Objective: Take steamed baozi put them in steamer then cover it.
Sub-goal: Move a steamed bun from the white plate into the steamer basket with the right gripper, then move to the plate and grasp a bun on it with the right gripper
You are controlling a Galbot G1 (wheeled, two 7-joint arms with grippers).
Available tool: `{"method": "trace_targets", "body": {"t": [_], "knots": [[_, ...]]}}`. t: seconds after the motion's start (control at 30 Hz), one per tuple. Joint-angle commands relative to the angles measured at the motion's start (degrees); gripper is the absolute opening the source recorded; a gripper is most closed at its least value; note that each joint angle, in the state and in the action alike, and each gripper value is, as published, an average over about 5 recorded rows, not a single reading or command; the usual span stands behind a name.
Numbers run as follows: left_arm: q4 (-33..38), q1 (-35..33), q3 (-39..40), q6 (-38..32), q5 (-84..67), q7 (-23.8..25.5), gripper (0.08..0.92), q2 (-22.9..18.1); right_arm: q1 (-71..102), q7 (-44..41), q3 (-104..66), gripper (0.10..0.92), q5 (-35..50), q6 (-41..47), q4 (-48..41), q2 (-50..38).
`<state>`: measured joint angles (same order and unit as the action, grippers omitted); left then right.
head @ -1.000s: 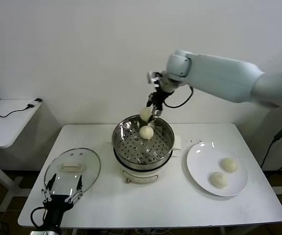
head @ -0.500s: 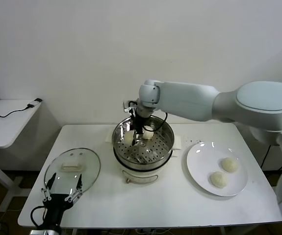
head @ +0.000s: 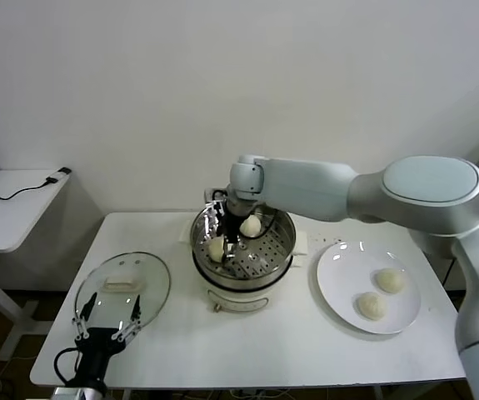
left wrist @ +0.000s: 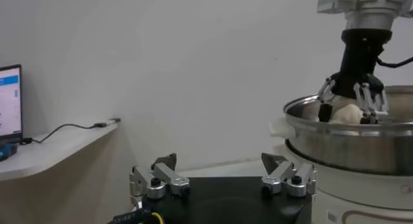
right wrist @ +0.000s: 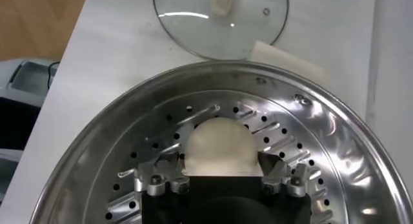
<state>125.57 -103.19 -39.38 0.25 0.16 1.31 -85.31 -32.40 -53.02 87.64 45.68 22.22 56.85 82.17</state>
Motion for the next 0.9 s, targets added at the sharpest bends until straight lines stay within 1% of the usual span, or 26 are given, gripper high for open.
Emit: {"method": "trace_targets", "body": {"t": [0.03, 0.23, 0.47, 0.67, 0.8, 0.9], "knots": [[0.16, 0.07, 0.02, 0.14, 0.1, 0.01, 0.823, 0.04, -1.61, -1.13, -0.99, 0.822, 0.41, 0.17, 1.34, -1.54], [0.61, 0.08, 0.14, 0.43, 0.45, -0.04, 0.823, 0.02, -8.85, -6.1, -0.29, 0.823, 0.27, -2.65, 4.53, -8.47], [1.19, 0.35, 0.78, 1.11, 1.5, -0.12, 0.823, -0.16, -17.17, -9.38, 2.2, 0.823, -0.9, -4.85, 12.13, -21.99], [1.12, 0.22, 1.12, 1.23, 2.08, -0.15, 0.823, -0.34, -19.43, -7.72, 5.32, 0.823, -7.52, -4.41, 21.16, -34.03], [1.11, -0.28, 1.05, 1.22, 2.24, -0.15, 0.823, -0.26, -15.57, -5.9, 4.31, 0.823, -12.63, -3.59, 26.56, -43.42], [1.23, -0.7, 0.78, 1.26, 2.28, -0.14, 0.823, -0.13, -11.07, -5.86, 2.69, 0.823, -16.2, -3.45, 28.29, -48.18]]}}
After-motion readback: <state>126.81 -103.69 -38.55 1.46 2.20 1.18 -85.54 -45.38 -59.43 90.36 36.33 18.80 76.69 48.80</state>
